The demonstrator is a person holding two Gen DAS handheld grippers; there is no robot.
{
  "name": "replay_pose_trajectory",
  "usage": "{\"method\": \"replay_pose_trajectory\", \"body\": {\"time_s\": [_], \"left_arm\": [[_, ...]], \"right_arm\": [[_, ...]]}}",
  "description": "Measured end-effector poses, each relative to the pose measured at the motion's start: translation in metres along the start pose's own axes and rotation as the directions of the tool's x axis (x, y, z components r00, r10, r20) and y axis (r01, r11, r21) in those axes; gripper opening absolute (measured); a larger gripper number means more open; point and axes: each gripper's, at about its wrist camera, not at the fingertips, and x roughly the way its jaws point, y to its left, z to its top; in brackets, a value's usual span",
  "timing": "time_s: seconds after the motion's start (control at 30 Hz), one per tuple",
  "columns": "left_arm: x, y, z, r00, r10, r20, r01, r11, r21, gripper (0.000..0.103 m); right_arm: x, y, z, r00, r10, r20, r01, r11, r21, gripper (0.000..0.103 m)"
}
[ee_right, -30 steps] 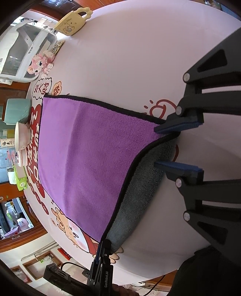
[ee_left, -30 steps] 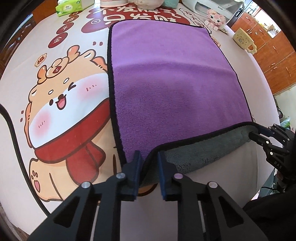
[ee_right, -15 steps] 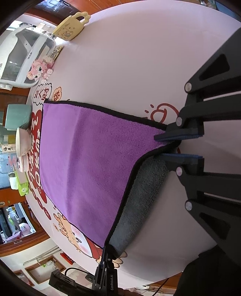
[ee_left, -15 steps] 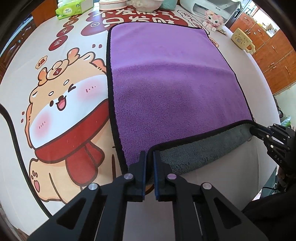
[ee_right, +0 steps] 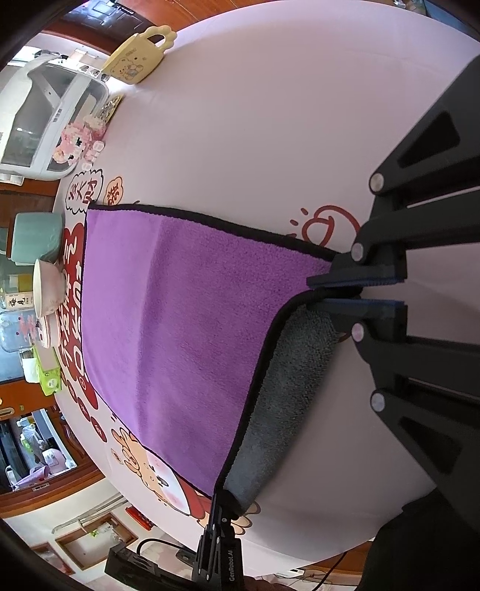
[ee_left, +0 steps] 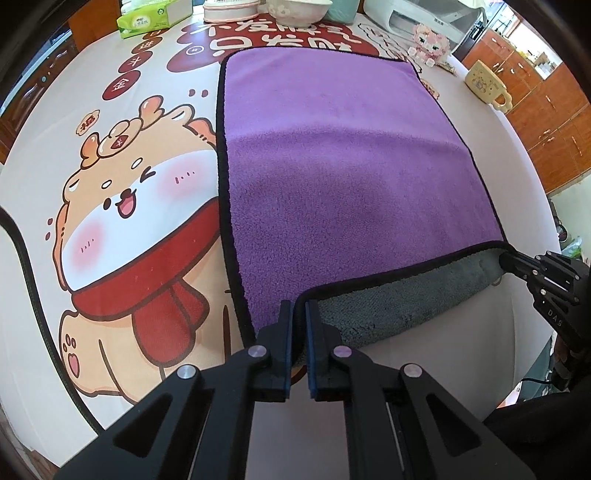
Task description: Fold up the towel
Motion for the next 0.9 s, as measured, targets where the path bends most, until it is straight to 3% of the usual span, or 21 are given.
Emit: {"method": "replay_pose_trajectory", "body": {"time_s": [0.43,0.67,0.9], "left_arm": [[-0.058,-0.004,0.021,0.994,0.018,0.106,-0.022,0.999,0.042,0.004],[-0.095,-0.011,0.062,0.978,0.034,0.204,-0.056,0.993,0.103,0.004],[-0.109,-0.014,0.110,0.956,0.056,0.288,-0.102,0.984,0.146,0.004]], "right_arm": [[-0.037,-0.004,0.026,0.996,-0.017,0.082,0.017,1.000,0.004,0.004],[-0.067,-0.008,0.065,0.985,-0.053,0.165,0.056,0.998,-0.018,0.004],[-0.078,-0.019,0.106,0.968,-0.077,0.239,0.093,0.994,-0.056,0.004]]}}
